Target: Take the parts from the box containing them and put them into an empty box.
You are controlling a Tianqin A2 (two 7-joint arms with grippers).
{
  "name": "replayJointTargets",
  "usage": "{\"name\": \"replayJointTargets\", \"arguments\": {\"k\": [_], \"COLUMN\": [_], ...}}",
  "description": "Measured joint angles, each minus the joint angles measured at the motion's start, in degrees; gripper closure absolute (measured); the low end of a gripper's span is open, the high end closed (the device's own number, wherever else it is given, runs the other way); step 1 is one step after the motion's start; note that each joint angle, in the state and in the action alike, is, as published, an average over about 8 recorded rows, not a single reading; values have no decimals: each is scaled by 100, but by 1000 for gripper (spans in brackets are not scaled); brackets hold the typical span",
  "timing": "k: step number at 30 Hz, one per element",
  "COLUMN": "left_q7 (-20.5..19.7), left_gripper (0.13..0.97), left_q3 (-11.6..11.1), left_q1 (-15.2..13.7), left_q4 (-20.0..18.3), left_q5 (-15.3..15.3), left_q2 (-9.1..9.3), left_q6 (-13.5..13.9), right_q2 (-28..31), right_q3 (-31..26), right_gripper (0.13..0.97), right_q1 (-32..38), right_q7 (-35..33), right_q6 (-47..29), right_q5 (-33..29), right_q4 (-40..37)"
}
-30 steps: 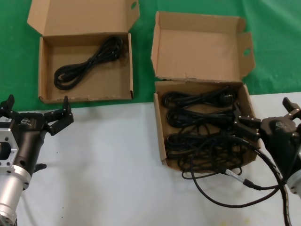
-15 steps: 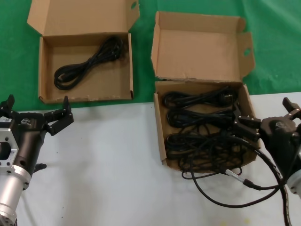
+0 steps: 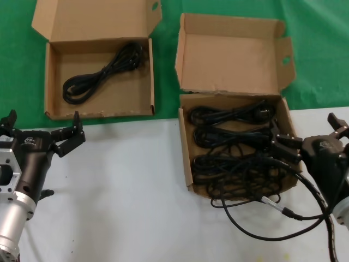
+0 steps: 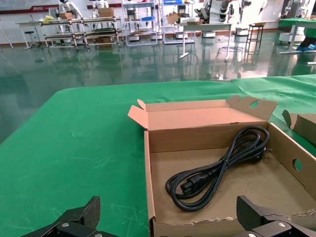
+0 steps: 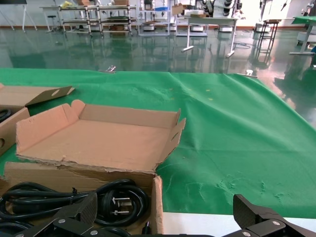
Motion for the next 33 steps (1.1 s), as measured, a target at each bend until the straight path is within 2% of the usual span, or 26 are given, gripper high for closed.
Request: {"name": "replayJointTargets", "arguments": {"k": [33], "left_q7": [0], "left_gripper": [132], "left_q3": [0], "left_q1": [0], "left_q4": [0], "left_q5": [0], "left_q2": [0], "left_q6": [0], "right_q2": [0], "right_q3": [0], "right_gripper": [129], "right_q1": [0], "right_q7": [0], "right_q6": [0], "right_q5": [0], "right_q4": [0]}}
